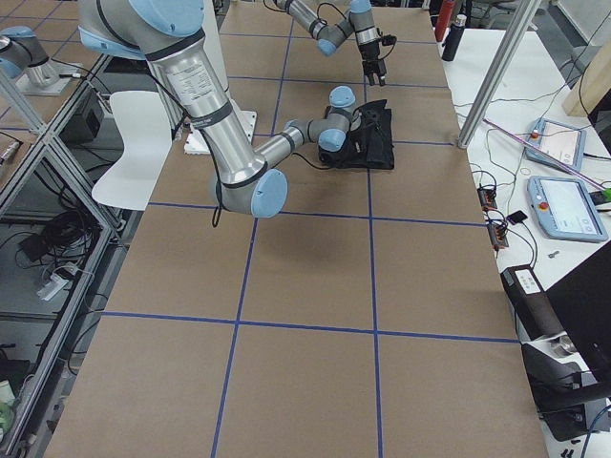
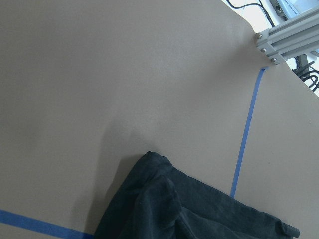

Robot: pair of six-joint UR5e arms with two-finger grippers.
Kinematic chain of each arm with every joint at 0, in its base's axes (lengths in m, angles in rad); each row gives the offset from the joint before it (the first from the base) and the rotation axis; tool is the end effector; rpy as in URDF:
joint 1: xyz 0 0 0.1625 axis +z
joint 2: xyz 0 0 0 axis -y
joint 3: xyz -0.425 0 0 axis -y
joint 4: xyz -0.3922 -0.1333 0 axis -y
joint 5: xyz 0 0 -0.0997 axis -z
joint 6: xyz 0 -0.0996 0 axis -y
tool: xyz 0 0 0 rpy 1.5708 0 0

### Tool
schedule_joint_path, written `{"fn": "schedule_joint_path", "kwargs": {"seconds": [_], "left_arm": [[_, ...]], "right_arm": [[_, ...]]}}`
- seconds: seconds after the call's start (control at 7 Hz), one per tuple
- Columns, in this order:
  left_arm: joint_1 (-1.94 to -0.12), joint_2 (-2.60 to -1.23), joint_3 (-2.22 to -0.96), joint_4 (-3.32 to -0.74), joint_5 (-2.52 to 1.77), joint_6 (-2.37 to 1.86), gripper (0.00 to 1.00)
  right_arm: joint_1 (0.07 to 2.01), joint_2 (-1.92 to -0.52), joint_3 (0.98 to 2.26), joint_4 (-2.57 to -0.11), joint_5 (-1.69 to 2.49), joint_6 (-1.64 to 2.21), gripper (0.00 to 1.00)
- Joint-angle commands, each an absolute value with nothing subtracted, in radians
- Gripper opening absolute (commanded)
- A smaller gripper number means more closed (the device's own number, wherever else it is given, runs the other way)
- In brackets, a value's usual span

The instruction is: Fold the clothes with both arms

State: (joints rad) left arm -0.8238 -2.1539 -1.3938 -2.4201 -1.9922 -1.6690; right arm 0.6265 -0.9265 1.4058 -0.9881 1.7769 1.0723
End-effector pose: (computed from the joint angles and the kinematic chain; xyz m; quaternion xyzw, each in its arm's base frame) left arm 0.4156 -0.5850 0.2957 0.0456 0.5970 -0.2421 0.7635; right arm -0.5308 -0.5236 0.2819 0.1936 -0.4734 0.0029 0.8593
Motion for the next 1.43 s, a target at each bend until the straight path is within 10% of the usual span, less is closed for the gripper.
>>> {"fn": "schedule_joint_path", "kwargs": {"seconds": [0.0,0.71,0.86,1.0,1.29], "left_arm": [[-0.824,-2.155,-1.404,-2.415,-2.011,-1.669,1.0],[-0.824,-2.155,-1.404,-2.414,-2.02,-1.669,1.0],[-0.824,-2.157,-1.404,-2.414,-2.02,-1.669,1.0],[-0.824,-2.157,-1.405,-2.416,-2.02,-1.669,1.0],[-0.84,-2.155,-1.431,-2.418,-2.017,-1.664,1.0]], "right_arm": [[0.655,-0.927,1.431,-0.986,1.773,1.074,0.0],[0.675,-0.919,1.396,-0.991,1.763,1.083,0.0],[0.675,-0.916,1.39,-0.989,1.763,1.091,0.21],[0.675,-0.913,1.387,-0.991,1.763,1.092,0.99],[0.715,-0.904,1.388,-1.02,1.773,1.077,1.0]]}}
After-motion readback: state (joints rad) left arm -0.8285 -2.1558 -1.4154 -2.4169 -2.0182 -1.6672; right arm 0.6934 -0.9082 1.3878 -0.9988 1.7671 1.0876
